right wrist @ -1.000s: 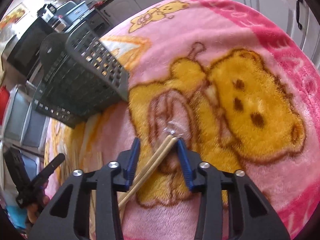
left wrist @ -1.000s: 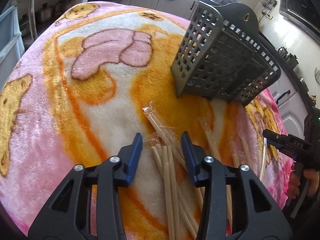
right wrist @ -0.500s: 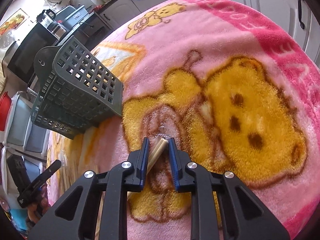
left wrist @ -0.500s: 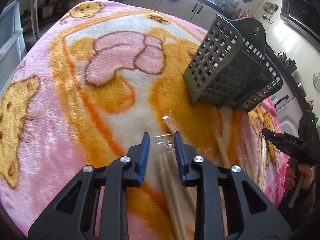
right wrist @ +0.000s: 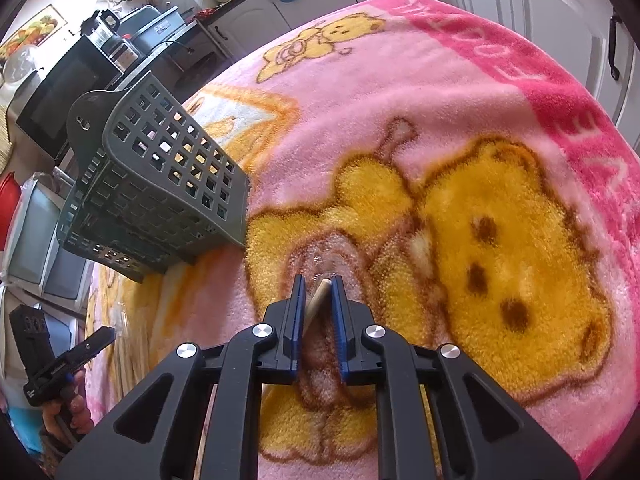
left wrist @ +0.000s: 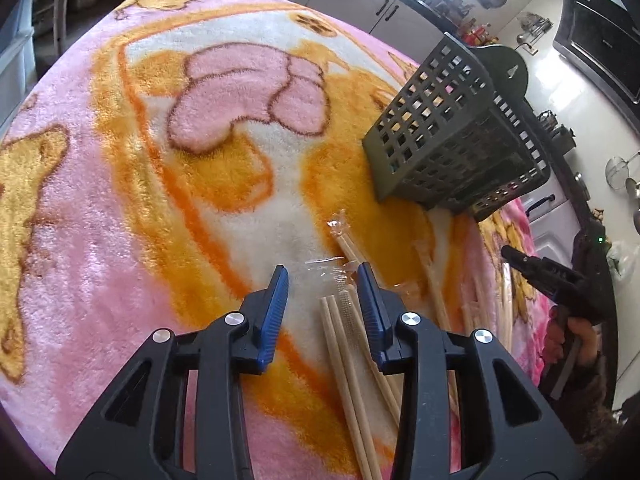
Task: Organize utensils
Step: 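Close the right tool on a chopstick while the left tool closes on wrapped chopsticks, then lift both held chopsticks and lower them into the green caddy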
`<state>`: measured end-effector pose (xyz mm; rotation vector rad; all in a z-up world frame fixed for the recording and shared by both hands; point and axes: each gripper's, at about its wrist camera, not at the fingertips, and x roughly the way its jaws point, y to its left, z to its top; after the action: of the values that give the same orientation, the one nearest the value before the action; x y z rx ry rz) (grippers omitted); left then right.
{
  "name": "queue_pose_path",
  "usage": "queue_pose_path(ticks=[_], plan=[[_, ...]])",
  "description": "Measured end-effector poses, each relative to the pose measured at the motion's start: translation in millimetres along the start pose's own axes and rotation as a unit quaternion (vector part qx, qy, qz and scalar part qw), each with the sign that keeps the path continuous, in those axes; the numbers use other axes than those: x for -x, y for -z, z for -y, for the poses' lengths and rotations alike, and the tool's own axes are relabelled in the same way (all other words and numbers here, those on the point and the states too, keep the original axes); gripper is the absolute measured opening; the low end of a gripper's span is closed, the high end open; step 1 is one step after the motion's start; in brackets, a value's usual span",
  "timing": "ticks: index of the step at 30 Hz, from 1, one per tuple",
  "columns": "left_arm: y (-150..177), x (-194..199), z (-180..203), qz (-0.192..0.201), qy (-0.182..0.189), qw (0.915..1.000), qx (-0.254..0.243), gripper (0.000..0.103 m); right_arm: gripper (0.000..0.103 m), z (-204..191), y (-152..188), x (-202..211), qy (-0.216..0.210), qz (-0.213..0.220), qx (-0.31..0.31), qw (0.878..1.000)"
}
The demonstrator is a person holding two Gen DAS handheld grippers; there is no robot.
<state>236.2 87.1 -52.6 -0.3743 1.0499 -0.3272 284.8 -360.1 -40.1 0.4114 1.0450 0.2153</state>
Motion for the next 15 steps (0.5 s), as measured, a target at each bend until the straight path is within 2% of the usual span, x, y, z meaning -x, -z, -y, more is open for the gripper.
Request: queue_pose_path(ticks=[1, 4, 9, 15], plan=[[-0.3, -2.3, -1.2, -0.001, -0.003, 1.0000, 0.001, 0.018, 0.013, -1.1, -0.3, 0.0, -0.001, 0.000, 0.001, 1.000], [-2.4, -6.3, -6.2, 0.002, -0.001, 1.0000, 0.006, 0.006, 0.013, -2.6, -0.9, -0.3, -0.004, 0.001, 0.002, 1.000], [-6.6, 1.5, -14.9, 0.009, 0.009, 0.9998, 0.013, 0.004, 0.012, -8.4, -3.8, 7.3, -0.022, 0.014, 0.011, 1.000], [-18.5, 40.9, -8.5, 0.068, 0.014, 0.9976, 0.005, 0.003, 0.010, -35.1, -8.8, 36.4, -0.055, 0.058, 0.068, 0.994]])
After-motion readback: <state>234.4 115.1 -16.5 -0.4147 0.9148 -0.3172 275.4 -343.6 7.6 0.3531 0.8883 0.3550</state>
